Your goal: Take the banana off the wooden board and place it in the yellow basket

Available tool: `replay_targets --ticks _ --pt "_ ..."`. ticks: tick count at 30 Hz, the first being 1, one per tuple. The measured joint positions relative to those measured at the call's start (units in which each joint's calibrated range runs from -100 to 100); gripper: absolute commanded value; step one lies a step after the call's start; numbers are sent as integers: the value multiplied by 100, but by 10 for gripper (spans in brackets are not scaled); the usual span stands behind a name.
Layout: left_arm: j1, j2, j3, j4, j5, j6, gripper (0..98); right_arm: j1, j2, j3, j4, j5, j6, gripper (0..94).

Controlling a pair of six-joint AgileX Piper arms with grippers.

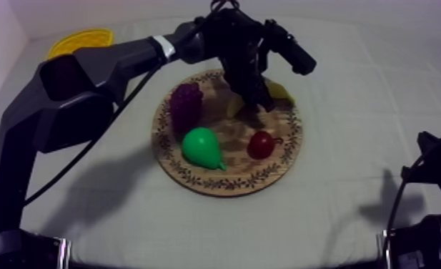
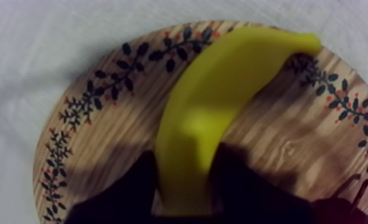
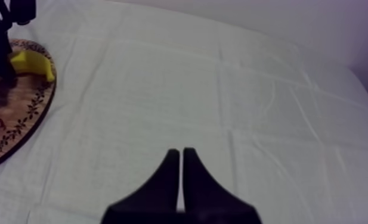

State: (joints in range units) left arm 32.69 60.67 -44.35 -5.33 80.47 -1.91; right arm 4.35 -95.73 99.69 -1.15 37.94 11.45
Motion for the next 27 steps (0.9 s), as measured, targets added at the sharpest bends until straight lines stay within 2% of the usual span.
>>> replay_targets --ticks 8,16,27 --pt "95 -65 -28 -112 47 55 325 3 0 0 0 -7 0 3" --pt "80 -464 206 -332 69 191 322 3 0 0 0 -7 0 3" --pt "-467 -1823 1237 -696 223 315 332 0 0 0 0 1 2 3"
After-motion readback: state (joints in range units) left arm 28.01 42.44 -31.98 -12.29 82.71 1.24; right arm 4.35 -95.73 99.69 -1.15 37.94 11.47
